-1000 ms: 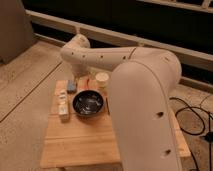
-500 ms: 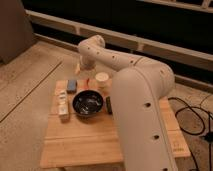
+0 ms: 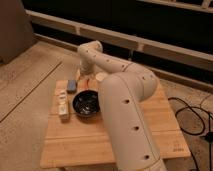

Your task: Place the pepper in the ceramic cup

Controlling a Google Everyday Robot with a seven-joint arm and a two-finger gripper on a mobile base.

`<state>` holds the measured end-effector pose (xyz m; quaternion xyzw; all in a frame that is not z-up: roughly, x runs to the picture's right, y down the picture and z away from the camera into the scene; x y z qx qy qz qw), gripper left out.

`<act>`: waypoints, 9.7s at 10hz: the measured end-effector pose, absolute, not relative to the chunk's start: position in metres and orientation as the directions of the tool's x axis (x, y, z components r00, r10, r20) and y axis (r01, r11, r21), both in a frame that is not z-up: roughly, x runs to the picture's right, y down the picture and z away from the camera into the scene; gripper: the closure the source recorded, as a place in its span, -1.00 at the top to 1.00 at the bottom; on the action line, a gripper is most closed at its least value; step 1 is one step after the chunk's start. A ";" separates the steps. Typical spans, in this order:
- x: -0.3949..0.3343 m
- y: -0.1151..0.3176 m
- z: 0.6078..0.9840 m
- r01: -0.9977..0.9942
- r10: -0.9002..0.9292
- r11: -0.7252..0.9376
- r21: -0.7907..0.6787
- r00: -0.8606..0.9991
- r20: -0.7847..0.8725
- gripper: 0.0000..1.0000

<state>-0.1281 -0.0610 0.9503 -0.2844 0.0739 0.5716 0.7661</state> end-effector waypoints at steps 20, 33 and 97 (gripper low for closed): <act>-0.115 -0.007 1.016 -0.943 0.695 0.128 -0.306 0.305 -0.651 -1.00; -0.029 -0.211 0.906 -0.989 0.919 0.122 -0.077 0.142 -0.368 -1.00; -0.055 -0.135 0.920 -0.995 0.816 0.085 -0.044 0.095 -0.571 -1.00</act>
